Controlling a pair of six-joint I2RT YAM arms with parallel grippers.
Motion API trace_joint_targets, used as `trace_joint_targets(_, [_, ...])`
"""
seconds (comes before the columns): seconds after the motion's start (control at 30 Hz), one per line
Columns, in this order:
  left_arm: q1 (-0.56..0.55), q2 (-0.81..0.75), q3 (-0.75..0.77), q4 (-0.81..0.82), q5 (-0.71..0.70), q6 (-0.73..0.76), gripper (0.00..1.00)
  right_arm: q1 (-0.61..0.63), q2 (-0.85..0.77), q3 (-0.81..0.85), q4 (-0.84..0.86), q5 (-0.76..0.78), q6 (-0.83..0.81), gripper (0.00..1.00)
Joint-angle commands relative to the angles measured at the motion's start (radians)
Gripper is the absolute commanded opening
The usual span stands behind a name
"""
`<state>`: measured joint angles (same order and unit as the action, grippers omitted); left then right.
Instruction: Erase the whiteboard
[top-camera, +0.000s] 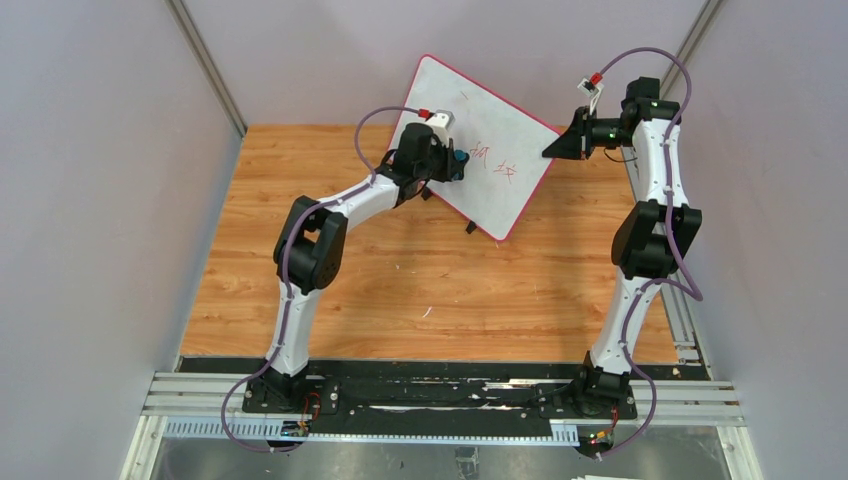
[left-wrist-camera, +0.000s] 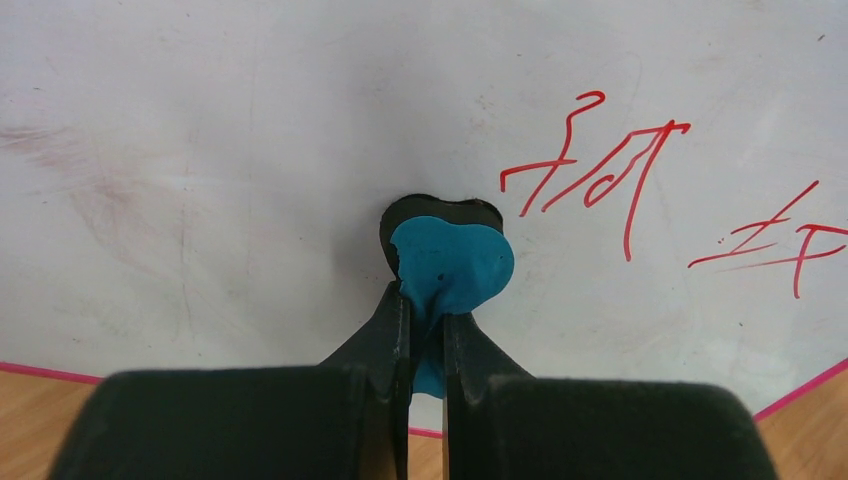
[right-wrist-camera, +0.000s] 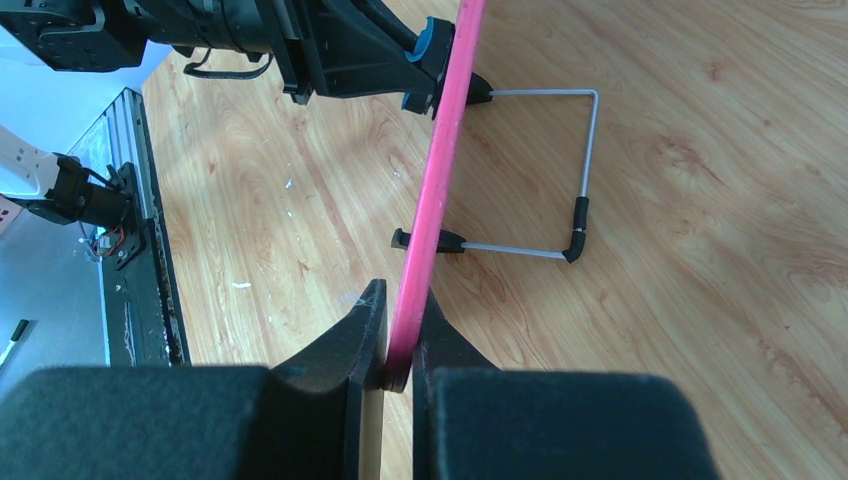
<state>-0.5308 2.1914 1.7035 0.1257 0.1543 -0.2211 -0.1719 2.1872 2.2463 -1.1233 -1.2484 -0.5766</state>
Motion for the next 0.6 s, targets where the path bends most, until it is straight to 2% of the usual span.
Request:
trace_joint_targets(0.0, [-0.037,-0.037,-0.021,0.008,0.047,-0.005,0.00,0.048,-0.001,-0.020,-0.033,0.003,-0.079,0.01])
trace_joint_targets(0.23, [-0.027,-0.035,0.037,-0.051,0.001,0.039,0.00,0.048,-0.012,-0.033,-0.034,0.006,-0.085,0.01])
trace_joint_targets(0.57, [0.059,-0.044,0.125,-0.122,-0.044,0.054,0.00,0.048,-0.026,-0.054,-0.035,0.001,-0.097,0.01])
